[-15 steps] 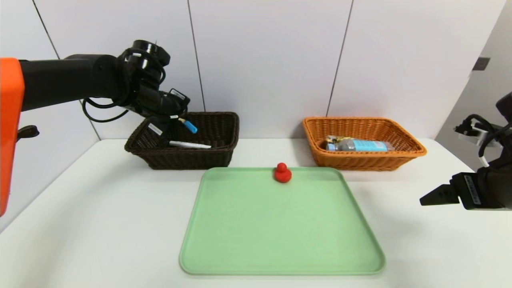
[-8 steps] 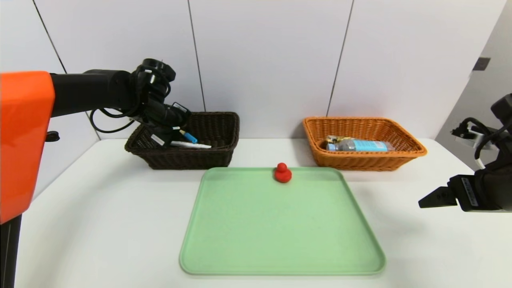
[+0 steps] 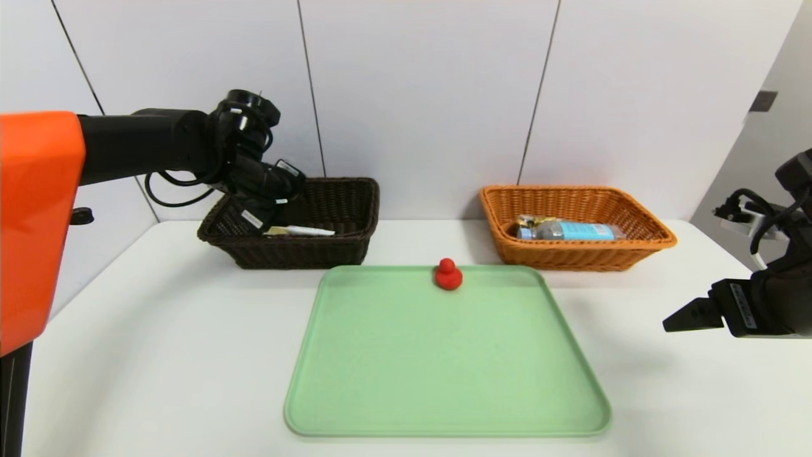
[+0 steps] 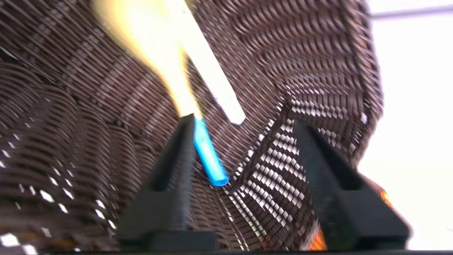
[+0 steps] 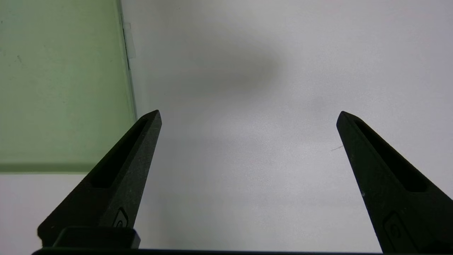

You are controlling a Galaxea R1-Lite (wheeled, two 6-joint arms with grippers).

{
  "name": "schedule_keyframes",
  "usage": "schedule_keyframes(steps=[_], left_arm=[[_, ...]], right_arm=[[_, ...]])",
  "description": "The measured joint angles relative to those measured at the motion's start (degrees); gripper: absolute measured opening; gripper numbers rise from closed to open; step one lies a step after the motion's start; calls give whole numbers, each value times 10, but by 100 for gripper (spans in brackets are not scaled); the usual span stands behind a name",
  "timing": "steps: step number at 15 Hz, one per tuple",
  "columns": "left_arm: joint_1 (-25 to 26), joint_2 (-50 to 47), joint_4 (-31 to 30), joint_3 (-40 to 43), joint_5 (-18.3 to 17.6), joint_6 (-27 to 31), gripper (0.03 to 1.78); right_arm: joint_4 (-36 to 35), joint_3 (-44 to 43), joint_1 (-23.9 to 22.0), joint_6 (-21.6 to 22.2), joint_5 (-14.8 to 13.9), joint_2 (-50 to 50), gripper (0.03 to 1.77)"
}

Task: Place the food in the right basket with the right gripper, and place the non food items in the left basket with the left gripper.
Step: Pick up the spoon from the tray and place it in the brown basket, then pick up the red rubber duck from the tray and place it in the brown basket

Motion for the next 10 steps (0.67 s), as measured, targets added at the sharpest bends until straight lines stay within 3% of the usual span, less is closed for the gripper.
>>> schedule_keyframes(steps=[4,10], left_arm=[[-13,-37,-18,0,15,64,131],[-136,-106,-36,1,127,231,152]], right_arm=[[0,1,0,0,0,-1,171],[0,2,2,0,0,-3,171]])
